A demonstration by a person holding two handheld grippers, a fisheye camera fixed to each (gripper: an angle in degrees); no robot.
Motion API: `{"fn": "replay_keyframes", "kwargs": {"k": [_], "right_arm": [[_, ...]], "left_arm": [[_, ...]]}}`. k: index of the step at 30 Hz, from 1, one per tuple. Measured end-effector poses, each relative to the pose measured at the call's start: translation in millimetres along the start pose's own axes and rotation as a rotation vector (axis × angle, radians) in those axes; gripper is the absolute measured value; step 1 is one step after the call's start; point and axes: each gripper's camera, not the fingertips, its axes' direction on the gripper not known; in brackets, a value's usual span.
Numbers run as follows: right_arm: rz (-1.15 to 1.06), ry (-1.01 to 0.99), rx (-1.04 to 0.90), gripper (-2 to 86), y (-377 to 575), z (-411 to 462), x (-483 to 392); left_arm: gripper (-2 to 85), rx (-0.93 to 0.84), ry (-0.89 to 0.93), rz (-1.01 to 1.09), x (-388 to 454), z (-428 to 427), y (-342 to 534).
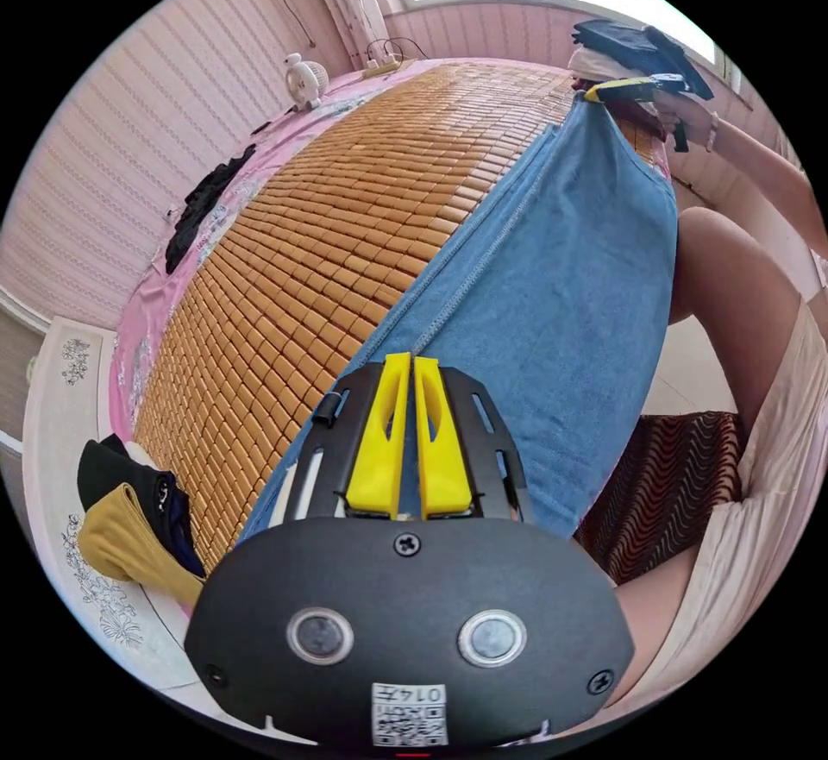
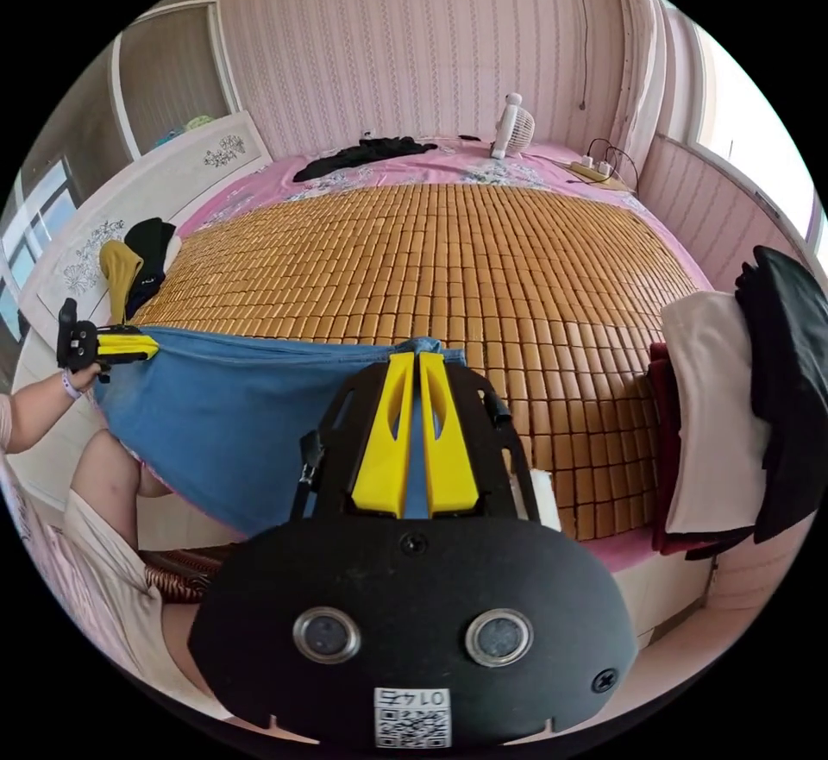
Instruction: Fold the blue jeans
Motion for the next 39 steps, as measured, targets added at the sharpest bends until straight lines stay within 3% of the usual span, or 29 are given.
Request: {"fn": "replay_keyframes", "kwargs": {"k": [4, 8, 10, 11, 18, 22, 30, 33, 36, 39], "right_arm": [[0.023, -0.029, -0.088, 0.5, -39, 10, 26], [0.102, -0.002, -0.135, 0.9, -42, 64, 49], [0.193, 0.060, -0.193, 1.4, -29, 79, 61], [0.200, 0.061, -0.190, 1.7, -25, 76, 63], [0.322, 0.073, -0.184, 8.0, 69, 15, 81], [0.480, -0.096, -0.251, 7.8, 109, 29, 103], [0.387, -0.148, -0.170, 1.4, 86, 15, 105], [0.384, -0.120, -0.116, 0.8, 82, -2, 108], [0.402, -0.055, -0.199, 0.7, 89, 25, 117], [0.425, -0.047, -0.288, 0.8, 99, 56, 121]], "left_arm": [[-1.0, 0.082, -0.050, -0.041, -11, -8, -8], [-1.0, 0.006, -0.015, -0.190, -28, 57, -23], [-1.0, -0.065, 0.032, -0.225, -29, 87, -23], [-1.0, -0.002, 0.005, -0.226, -27, 87, -19], [-1.0, -0.002, -0.057, -0.162, -18, 95, -15], [-1.0, 0.028, -0.017, -0.230, -27, 99, -5], [-1.0, 0.021, 0.025, -0.250, -42, 100, 1], [-1.0, 0.111, 0.026, -0.278, -49, 79, 9], [-1.0, 0.158, 0.066, -0.301, -54, 74, 20], [-1.0, 0.081, 0.083, -0.305, -53, 97, 24]]}}
